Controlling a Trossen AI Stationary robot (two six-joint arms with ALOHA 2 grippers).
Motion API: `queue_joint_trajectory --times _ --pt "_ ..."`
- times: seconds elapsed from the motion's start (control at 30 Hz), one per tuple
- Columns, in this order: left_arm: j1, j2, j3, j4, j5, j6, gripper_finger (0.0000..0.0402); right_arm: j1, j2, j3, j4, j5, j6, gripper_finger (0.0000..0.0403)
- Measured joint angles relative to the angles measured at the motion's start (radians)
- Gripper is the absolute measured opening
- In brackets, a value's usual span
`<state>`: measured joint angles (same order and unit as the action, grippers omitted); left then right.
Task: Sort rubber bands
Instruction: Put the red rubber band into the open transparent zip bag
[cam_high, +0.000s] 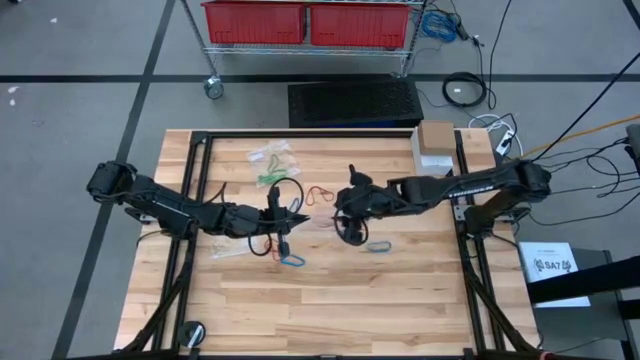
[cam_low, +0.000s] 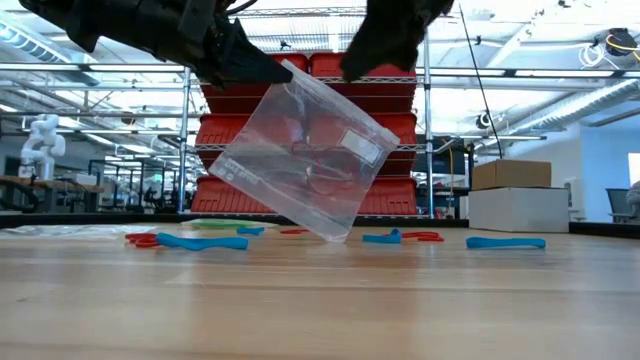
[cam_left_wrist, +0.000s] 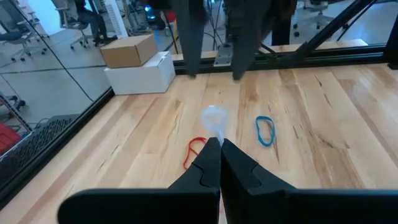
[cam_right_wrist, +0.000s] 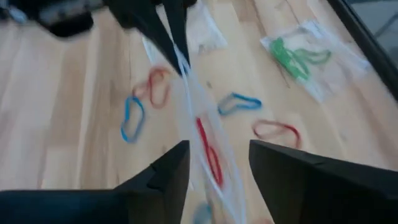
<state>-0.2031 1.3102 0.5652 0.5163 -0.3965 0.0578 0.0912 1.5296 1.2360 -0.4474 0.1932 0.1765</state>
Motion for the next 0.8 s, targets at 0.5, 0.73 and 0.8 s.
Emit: queue_joint_trajectory --times 0.5,0.73,0.8 --pt "0.0 -0.112 -0.148 0.187 0.044 0.001 0.0 -0.008 -0.221 -0.448 0.235 0.01 0.066 0.0147" --pt "-0.002 -0.209 -0.232 0.269 0.11 -0.034 0.0 -0.012 -0.245 -0.687 0.847 0.016 0.02 0.0147" --pt "-0.002 -0.211 -0.233 0.265 0.117 -0.035 0.0 -0.012 -0.227 -0.695 0.931 -0.008 0.021 0.0151"
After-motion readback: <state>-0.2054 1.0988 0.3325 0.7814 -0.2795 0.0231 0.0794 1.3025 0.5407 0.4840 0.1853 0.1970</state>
